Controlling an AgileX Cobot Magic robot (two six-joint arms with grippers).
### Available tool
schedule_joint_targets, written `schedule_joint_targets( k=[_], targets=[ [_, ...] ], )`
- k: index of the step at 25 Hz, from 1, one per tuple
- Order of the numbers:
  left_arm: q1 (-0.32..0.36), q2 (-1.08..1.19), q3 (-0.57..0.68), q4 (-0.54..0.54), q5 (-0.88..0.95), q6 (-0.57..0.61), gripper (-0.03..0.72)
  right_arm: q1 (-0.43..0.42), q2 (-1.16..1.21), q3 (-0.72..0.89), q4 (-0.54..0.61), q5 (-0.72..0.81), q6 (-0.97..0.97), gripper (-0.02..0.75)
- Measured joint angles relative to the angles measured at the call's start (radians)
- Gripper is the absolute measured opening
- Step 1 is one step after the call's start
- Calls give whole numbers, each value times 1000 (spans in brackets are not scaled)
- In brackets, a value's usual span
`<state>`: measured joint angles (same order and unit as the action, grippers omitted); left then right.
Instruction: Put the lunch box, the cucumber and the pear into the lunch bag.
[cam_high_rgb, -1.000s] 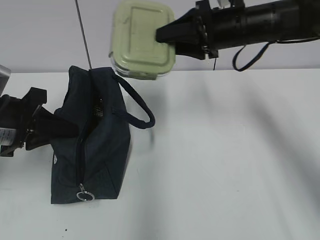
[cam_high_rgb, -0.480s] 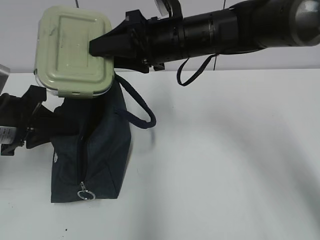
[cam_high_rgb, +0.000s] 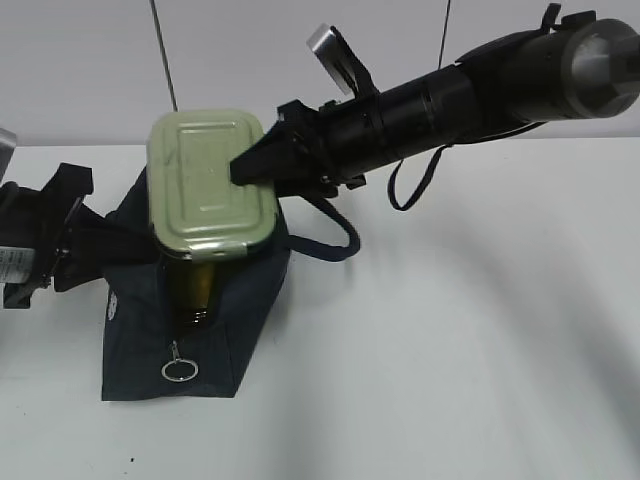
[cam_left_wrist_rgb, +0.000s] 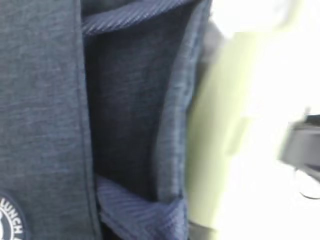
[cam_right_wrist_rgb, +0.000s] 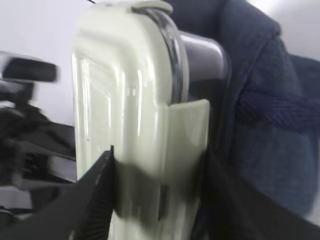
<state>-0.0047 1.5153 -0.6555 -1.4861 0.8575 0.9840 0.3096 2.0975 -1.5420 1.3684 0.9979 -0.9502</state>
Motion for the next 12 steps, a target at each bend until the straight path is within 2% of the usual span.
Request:
schedule_joint_targets(
  k=[6, 12],
  targets=[
    [0, 0, 0, -14, 16, 0, -19, -12, 7, 0, -240, -9, 128, 372],
    [-1, 0, 0, -20, 36, 1, -19, 11, 7, -2, -296, -44, 227, 372]
  ],
)
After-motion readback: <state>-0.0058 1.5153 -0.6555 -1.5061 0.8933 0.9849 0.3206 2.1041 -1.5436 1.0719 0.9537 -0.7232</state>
